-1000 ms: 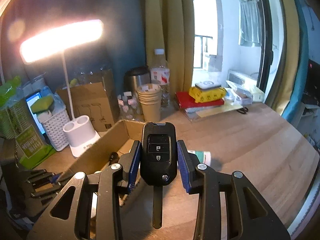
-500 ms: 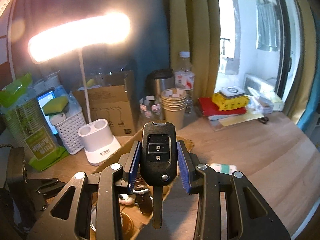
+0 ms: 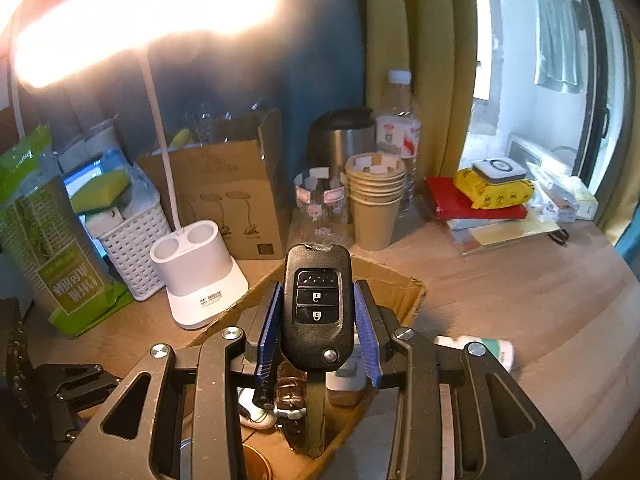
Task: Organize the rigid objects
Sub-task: 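Lift the key fob with the right gripper and carry it over the box, then lower the key fob into the box and open the right gripper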
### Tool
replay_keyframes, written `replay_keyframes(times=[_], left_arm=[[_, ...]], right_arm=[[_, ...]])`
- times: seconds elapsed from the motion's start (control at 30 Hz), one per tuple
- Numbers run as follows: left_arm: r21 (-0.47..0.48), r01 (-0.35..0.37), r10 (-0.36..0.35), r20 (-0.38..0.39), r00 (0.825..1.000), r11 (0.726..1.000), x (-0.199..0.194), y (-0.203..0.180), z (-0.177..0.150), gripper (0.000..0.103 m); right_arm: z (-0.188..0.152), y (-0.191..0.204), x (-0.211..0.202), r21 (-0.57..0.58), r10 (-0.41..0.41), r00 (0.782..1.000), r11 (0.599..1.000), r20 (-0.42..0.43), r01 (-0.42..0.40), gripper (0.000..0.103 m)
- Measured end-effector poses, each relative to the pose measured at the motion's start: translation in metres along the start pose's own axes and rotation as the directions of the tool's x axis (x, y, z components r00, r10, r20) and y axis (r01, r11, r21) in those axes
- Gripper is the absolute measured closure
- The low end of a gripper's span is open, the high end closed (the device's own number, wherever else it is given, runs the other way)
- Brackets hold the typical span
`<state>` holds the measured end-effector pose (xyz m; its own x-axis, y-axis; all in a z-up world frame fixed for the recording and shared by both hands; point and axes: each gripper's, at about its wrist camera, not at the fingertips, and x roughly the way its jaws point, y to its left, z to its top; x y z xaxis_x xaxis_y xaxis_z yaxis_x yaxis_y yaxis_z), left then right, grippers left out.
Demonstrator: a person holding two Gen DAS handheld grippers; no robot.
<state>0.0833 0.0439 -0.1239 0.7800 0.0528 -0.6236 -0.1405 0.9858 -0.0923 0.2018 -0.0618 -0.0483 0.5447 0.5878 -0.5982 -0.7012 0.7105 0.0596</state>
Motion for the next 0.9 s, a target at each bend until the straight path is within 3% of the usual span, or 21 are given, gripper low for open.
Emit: replay_keyframes(times=[0.2, 0.43, 0.9], left_arm=[[0.003, 0.000, 0.000, 0.002, 1.000, 1.000, 0.000, -0.001, -0.001, 0.094], [0.003, 0.000, 0.000, 0.002, 1.000, 1.000, 0.000, -0.001, 0.000, 0.094], [0.000, 0.000, 0.000, 0.001, 1.000, 1.000, 0.000, -0.001, -0.001, 0.094]], right_arm=[[0.004, 0.011, 0.026, -0.061, 0.002, 0.998, 0.998, -0.069, -0.007, 0.065], [-0.003, 0.019, 0.057, -0.146, -0.051, 0.985, 0.989, -0.167, 0.027, 0.065], [-0.017, 0.025, 0.071, -0.200, -0.084, 0.970, 0.979, -0.227, 0.038, 0.065]])
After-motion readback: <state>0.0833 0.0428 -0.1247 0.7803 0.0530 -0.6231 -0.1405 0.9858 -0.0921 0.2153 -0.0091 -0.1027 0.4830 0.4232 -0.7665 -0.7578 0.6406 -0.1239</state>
